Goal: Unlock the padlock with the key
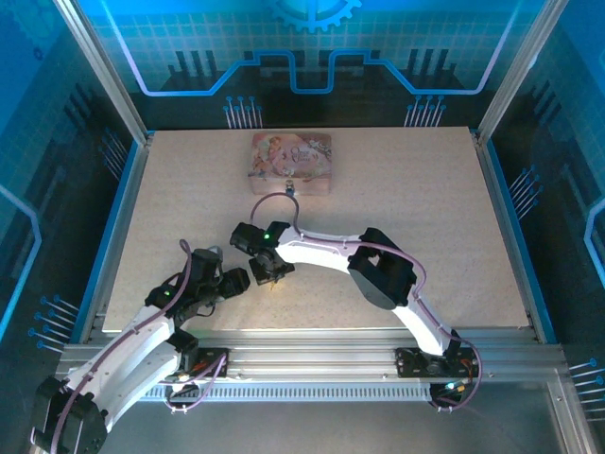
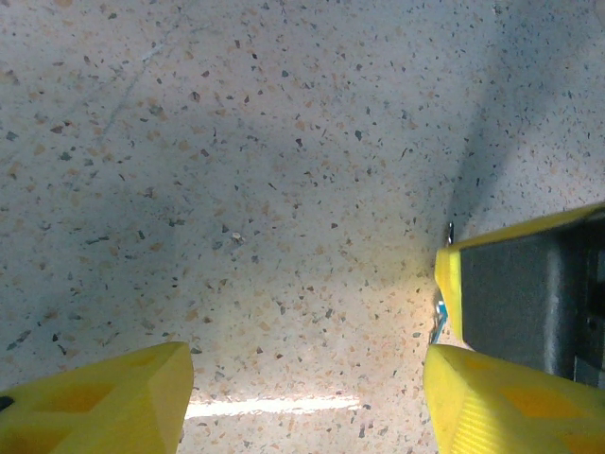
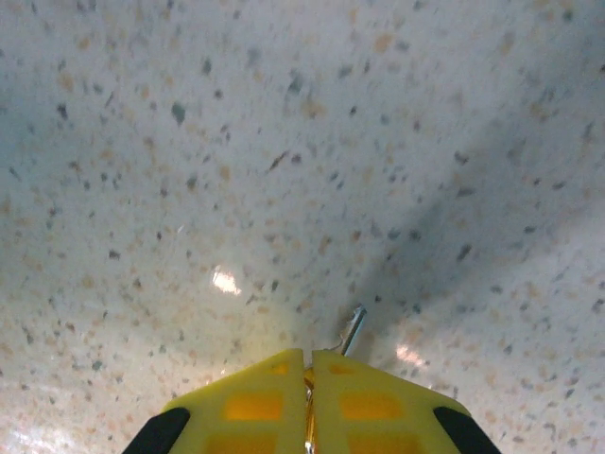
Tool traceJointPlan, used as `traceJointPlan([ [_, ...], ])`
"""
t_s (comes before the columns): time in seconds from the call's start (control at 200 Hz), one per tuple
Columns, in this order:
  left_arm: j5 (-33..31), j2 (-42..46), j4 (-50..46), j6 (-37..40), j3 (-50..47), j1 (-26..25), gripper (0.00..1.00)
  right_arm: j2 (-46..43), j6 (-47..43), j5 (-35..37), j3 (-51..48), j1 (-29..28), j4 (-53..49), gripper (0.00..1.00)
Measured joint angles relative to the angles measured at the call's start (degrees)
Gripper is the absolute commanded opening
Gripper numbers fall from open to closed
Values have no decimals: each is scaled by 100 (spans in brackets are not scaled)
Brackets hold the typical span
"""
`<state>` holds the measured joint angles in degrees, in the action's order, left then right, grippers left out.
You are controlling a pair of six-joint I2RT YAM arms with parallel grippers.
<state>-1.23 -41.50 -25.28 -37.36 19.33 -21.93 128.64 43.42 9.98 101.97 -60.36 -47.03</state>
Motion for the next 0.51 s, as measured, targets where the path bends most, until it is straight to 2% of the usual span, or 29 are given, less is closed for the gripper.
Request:
traceJointPlan([
  [0.29, -2, 0, 0, 0, 0, 0, 67, 0, -304, 48, 0, 129, 234, 4],
  [0.505, -2, 0, 2, -4, 0, 0, 68, -2, -457, 46, -111, 129, 444, 9],
])
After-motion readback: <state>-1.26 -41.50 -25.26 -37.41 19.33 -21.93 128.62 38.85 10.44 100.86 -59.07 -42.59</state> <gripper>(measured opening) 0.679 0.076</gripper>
